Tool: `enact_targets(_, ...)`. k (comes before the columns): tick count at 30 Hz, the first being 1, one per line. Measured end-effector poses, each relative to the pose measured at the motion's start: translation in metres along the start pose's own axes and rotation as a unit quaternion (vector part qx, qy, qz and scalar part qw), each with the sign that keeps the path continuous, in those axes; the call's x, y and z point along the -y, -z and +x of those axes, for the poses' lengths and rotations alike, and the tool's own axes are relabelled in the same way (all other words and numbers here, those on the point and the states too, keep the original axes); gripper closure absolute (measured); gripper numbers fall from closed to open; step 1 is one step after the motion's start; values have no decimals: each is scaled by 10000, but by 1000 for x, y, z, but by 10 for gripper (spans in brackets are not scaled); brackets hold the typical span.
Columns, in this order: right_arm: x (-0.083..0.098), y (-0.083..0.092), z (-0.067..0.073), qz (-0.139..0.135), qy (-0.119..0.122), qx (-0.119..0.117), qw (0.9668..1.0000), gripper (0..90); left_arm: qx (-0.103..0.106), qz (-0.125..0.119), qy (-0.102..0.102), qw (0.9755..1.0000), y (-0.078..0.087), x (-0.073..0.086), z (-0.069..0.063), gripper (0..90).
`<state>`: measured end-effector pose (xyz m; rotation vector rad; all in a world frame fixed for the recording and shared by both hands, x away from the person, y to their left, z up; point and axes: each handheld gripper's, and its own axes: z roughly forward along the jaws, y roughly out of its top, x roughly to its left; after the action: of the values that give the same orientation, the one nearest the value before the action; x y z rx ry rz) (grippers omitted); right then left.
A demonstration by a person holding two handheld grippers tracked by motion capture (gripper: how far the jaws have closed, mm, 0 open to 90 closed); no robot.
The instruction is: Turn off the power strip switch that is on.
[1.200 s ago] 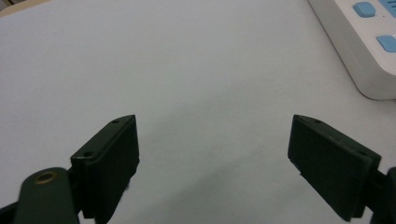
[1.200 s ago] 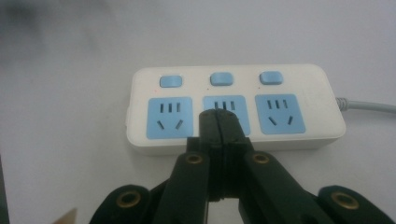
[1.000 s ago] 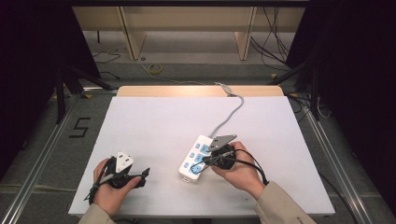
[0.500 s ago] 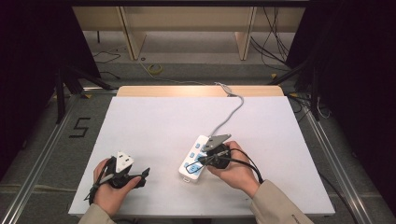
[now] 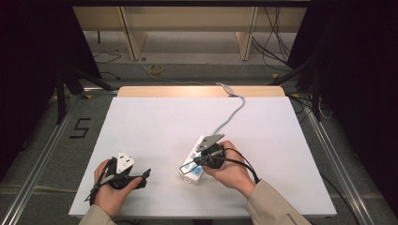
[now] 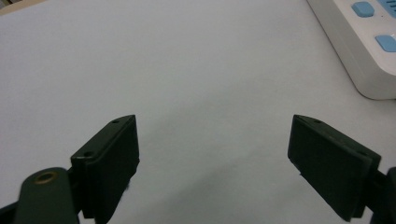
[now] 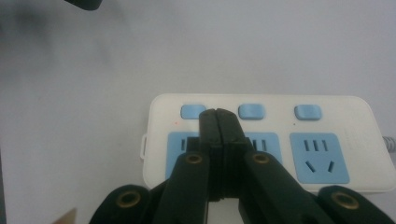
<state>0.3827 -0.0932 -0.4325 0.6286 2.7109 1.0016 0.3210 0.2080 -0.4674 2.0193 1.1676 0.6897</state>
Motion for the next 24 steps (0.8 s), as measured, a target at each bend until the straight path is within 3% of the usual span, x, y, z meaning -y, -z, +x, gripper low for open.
enact_targets(24,-14,-23,6,161,98,-117,9998,900,4,-4,0,10000,0,0,0,160)
